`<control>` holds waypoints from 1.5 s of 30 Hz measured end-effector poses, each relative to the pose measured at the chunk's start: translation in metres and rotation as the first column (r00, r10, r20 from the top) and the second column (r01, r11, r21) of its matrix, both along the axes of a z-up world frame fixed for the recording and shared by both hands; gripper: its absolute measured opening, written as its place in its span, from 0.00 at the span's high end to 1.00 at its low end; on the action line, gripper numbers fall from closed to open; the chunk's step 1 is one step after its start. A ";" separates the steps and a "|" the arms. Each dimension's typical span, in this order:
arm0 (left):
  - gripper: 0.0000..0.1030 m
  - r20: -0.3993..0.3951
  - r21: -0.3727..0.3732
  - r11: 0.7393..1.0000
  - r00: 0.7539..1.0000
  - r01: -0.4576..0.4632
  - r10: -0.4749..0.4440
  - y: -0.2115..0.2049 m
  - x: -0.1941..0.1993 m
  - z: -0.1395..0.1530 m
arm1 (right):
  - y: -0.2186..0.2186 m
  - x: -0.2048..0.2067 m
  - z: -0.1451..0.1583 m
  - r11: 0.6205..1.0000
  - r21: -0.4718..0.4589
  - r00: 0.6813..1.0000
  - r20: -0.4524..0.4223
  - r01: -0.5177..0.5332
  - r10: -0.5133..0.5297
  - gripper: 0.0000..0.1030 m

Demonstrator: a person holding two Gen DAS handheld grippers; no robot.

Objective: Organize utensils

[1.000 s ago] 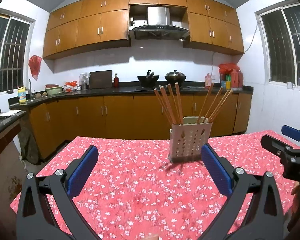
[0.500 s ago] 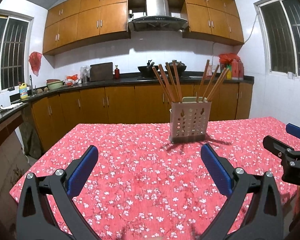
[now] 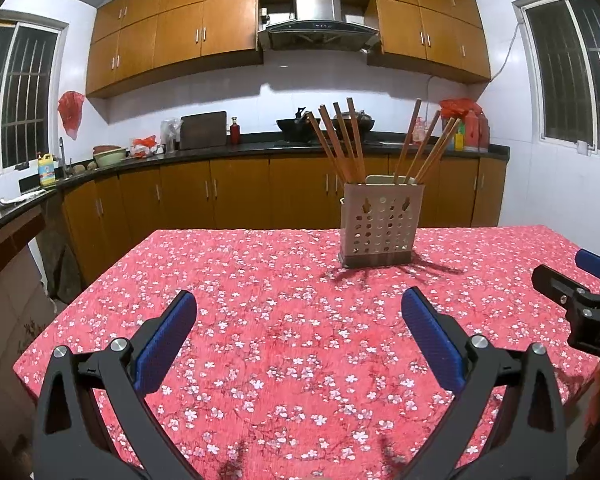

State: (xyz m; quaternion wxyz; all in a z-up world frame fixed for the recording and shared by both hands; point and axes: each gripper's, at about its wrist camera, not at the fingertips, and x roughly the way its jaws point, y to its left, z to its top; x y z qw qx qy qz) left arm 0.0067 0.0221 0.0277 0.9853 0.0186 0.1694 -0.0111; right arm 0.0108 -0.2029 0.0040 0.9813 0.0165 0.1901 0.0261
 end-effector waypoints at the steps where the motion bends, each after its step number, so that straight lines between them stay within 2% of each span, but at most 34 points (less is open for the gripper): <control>1: 0.02 0.000 -0.002 1.000 1.000 0.000 0.000 0.000 0.000 0.000 | 0.000 0.000 0.000 1.000 0.001 1.000 -0.001 0.000 0.000 0.04; 45: 0.02 -0.021 -0.008 1.000 1.000 0.006 -0.007 -0.005 0.003 -0.004 | -0.005 0.004 -0.006 1.000 0.021 1.000 -0.020 0.016 -0.015 0.04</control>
